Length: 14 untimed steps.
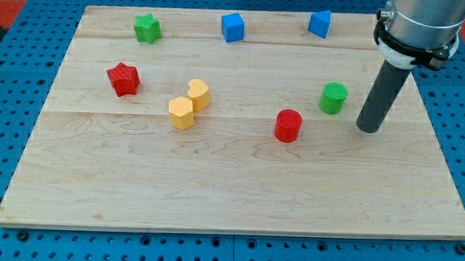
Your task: Put the red circle underneath the yellow hexagon
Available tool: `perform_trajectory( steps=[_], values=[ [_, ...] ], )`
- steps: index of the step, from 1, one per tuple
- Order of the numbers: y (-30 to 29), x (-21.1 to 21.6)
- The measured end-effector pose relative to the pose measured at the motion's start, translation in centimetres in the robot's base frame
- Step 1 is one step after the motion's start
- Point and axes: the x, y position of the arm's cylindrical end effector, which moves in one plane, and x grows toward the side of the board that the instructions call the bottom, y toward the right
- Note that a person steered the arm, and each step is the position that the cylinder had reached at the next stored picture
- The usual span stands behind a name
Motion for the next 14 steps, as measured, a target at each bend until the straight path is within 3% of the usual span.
perform_trajectory(
  steps=[1, 2, 5, 8, 9, 10, 12, 14],
  values=[
    [-1.4, 0.4],
    [2.1, -0.1],
    [-0.1, -5.0],
    [-1.7, -3.4],
    [2.0, -3.2],
    [-5.1, -2.5],
    [-10.2, 0.5],
    [-17.6, -0.1]
  ],
)
